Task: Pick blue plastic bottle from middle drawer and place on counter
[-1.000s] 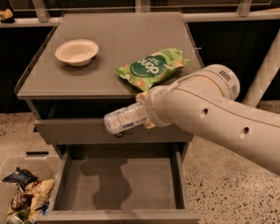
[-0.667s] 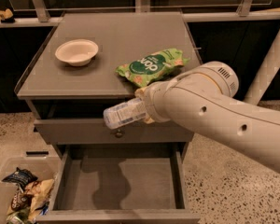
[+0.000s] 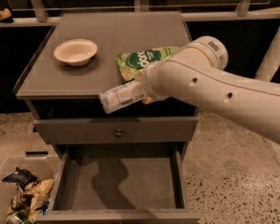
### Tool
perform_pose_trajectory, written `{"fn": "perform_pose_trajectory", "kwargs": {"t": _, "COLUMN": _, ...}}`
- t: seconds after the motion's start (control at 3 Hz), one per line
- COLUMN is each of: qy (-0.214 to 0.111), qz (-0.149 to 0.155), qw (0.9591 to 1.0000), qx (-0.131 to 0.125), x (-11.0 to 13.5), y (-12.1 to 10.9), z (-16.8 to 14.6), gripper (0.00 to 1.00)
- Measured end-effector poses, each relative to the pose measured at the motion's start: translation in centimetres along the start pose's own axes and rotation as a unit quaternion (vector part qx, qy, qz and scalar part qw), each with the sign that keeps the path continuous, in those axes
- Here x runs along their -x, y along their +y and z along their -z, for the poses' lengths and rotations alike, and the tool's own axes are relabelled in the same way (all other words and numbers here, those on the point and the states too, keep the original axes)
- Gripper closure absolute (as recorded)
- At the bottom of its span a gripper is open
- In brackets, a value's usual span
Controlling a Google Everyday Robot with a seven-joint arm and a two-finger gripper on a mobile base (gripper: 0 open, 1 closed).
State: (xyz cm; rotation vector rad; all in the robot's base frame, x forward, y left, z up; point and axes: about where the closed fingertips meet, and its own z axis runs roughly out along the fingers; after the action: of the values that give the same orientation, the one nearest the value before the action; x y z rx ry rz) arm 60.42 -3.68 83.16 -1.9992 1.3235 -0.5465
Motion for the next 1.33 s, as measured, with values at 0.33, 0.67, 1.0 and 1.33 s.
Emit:
{"fn": "perform_pose_trajectory", "kwargs": {"t": 0.33, "qy": 0.002, "qz": -0.001, "qw": 1.0, "qx": 0.0, "x": -0.4, "y": -0.8, "z": -0.2, "gripper": 1.0}}
{"fn": "perform_pose_trajectory", "kwargs": {"t": 0.67, "qy": 0.003, "qz": -0.001, "qw": 1.0, "qx": 0.001, "x": -0.6, "y": -1.3, "z": -0.4, "gripper": 1.0}}
{"fn": "perform_pose_trajectory", "kwargs": {"t": 1.0, "qy": 0.005, "qz": -0.002, "qw": 1.0, "qx": 0.003, "x": -0.8, "y": -2.0, "z": -0.7, "gripper": 1.0}}
{"fn": "perform_pose_trajectory", "kwargs": {"t": 1.33, "qy": 0.008, "qz": -0.001, "qw": 0.9999, "qx": 0.009, "x": -1.2, "y": -4.6, "z": -1.4, "gripper": 1.0}}
